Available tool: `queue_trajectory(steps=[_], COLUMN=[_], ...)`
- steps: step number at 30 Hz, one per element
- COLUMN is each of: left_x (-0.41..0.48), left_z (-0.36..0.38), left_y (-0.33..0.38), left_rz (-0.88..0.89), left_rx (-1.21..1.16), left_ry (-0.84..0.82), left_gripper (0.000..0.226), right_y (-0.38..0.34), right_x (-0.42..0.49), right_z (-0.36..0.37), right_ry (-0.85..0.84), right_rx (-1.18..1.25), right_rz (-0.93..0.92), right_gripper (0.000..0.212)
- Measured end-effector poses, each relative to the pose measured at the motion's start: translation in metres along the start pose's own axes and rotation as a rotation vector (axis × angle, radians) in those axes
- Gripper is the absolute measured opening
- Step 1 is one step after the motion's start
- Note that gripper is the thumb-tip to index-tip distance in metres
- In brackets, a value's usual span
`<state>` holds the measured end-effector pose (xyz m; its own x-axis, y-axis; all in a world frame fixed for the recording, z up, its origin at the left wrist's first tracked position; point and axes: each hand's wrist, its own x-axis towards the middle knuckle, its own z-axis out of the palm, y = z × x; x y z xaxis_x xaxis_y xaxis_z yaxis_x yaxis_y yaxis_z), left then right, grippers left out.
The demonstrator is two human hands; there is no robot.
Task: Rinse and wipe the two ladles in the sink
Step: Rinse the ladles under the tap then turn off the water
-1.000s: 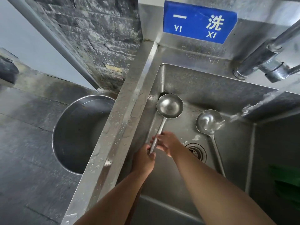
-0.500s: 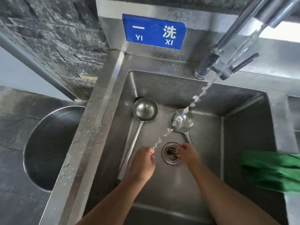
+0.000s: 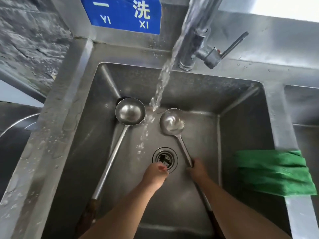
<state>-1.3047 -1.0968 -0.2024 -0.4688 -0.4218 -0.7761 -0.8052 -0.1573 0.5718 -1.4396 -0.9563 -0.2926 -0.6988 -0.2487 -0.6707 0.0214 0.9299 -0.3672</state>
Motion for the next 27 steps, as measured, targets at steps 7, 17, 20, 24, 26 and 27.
queue_trajectory(steps=[7,17,20,24,26,27], left_x=[-0.001,-0.052,-0.073,-0.089,-0.097,-0.101], left_z=[0.027,0.009,-0.010,-0.034,-0.047,-0.053], left_y=[-0.014,0.000,0.008,0.021,0.027,0.031], left_rz=[-0.102,-0.089,-0.154,-0.167,-0.133,-0.103], left_rx=[-0.167,-0.575,-0.564,-0.379,-0.279,-0.230], left_ry=[-0.070,-0.193,-0.163,-0.080,-0.024,0.001], left_gripper=[0.022,0.027,0.021,0.023,0.022,0.023], right_y=[-0.040,-0.097,-0.105,-0.121,-0.132,-0.139], right_x=[-0.018,-0.068,-0.089,-0.117,-0.132,-0.139], right_z=[-0.015,-0.026,-0.028,-0.030,-0.032,-0.033], right_ry=[-0.138,-0.307,-0.369,-0.413,-0.426,-0.426], right_rx=[-0.078,0.406,0.608,0.697,0.792,0.840], right_rz=[-0.190,0.021,0.072,0.134,0.171,0.178], right_gripper=[0.009,0.024,0.010,0.016,0.020,0.021])
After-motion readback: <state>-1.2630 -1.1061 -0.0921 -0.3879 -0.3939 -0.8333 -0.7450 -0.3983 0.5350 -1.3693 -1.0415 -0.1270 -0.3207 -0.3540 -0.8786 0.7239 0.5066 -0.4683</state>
